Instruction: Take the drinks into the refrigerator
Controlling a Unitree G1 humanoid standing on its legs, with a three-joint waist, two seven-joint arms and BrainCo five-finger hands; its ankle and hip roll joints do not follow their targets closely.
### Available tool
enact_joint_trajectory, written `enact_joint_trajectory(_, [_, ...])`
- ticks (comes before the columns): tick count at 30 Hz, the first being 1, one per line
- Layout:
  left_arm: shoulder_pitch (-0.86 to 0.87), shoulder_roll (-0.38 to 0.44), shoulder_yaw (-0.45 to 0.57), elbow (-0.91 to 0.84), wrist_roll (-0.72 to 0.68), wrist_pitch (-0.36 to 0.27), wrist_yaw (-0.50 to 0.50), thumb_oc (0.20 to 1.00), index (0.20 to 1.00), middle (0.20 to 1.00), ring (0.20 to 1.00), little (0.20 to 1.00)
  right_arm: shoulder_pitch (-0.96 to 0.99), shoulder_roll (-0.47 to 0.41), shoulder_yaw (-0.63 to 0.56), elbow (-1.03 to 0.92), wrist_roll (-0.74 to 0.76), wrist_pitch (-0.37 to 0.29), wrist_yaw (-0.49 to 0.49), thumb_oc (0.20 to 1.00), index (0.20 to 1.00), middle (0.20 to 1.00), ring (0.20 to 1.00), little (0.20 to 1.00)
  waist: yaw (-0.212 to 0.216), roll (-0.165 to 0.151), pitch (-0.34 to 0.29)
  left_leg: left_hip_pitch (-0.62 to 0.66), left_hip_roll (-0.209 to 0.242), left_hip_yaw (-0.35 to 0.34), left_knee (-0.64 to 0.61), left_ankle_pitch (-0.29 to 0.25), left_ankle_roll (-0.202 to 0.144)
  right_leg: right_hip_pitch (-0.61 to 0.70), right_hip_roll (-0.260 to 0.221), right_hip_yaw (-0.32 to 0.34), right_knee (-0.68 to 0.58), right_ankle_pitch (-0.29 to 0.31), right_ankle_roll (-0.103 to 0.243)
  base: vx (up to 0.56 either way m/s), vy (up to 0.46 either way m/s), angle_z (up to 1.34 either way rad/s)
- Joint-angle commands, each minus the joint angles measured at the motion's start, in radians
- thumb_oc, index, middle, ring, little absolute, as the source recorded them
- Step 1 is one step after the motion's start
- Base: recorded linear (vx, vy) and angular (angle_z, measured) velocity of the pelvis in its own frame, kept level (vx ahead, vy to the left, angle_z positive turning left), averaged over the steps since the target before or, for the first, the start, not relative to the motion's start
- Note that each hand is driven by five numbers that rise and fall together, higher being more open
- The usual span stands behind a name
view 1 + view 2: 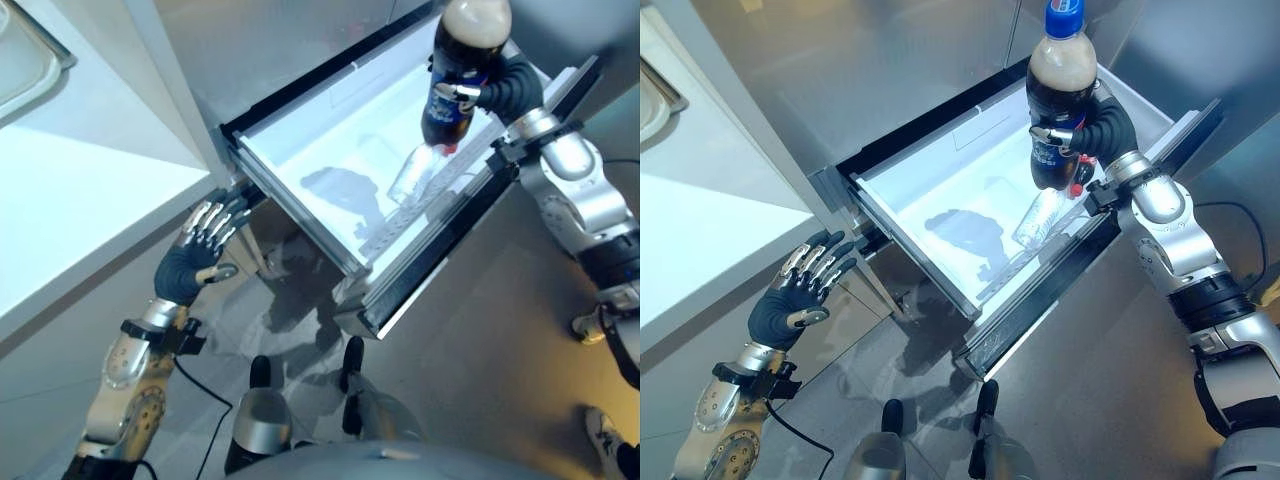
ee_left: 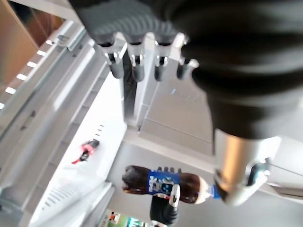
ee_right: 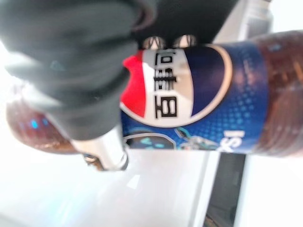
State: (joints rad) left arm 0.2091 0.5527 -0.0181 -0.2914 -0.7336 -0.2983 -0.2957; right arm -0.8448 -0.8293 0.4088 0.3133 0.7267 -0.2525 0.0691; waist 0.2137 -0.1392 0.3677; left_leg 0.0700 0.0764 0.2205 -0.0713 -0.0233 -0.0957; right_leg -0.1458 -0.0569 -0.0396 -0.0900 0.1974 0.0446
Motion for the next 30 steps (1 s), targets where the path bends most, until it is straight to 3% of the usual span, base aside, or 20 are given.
enact_joint_trajectory(1, [0.009,0.039,-0.015,-0.14,-0.024,-0.065,0.016,1.0,1.0,1.0,1.0,1.0,-0.269,-0.011,-0.007,0.056,0.001,-0.073,-0.06,0.2,0.2,0.2,0.2,0.2,0.032,0.026,-0.014,-0.078,-0.043,-0.097,0.032,-0.01,0.087,0.018,-0.015,-0.073,0.158,-0.124,0.053,-0.03,-0.018,0.05])
enact_joint_trajectory(5, [-0.004,0.038,-0.03,-0.14,-0.017,-0.069,0.038,1.0,1.0,1.0,1.0,1.0,-0.281,0.057,0.017,0.144,-0.038,-0.053,-0.068,0.2,0.2,0.2,0.2,0.2,0.039,0.036,0.007,-0.089,-0.04,-0.104,0.034,-0.003,0.084,0.006,-0.016,-0.08,0.169,-0.128,0.051,-0.03,-0.005,0.02])
enact_joint_trajectory(11, [-0.021,0.042,-0.061,-0.145,0.017,-0.067,0.054,1.0,1.0,1.0,1.0,1.0,-0.299,0.064,0.146,0.243,-0.21,0.02,-0.02,0.2,0.2,0.2,0.2,0.2,0.034,0.04,0.037,-0.093,-0.038,-0.107,0.039,-0.004,0.086,-0.012,-0.017,-0.088,0.194,-0.131,0.05,-0.03,0.001,0.01])
enact_joint_trajectory(14, [-0.032,0.041,-0.067,-0.149,0.022,-0.073,0.058,1.0,1.0,1.0,1.0,1.0,-0.275,0.087,0.139,0.268,-0.233,0.022,-0.035,0.2,0.2,0.2,0.2,0.2,0.033,0.047,0.05,-0.099,-0.036,-0.113,0.04,-0.002,0.086,-0.02,-0.019,-0.093,0.205,-0.134,0.05,0.0,0.0,0.0])
enact_joint_trajectory(25, [-0.052,0.028,-0.066,-0.112,0.074,-0.059,0.113,1.0,1.0,1.0,1.0,1.0,-0.257,0.343,0.199,0.439,-0.449,0.106,-0.019,0.2,0.2,0.2,0.2,0.2,0.039,0.038,0.1,-0.127,-0.031,-0.11,0.042,0.007,0.086,-0.053,-0.013,-0.088,0.214,-0.125,0.045,-0.02,-0.006,0.03])
enact_joint_trajectory(30, [-0.054,0.01,-0.06,-0.11,0.087,-0.056,0.133,1.0,1.0,1.0,1.0,1.0,-0.214,0.419,0.179,0.46,-0.487,0.106,-0.041,0.2,0.2,0.2,0.2,0.2,0.041,0.031,0.109,-0.128,-0.03,-0.109,0.038,0.009,0.085,-0.052,-0.01,-0.089,0.204,-0.122,0.045,0.0,-0.004,-0.02])
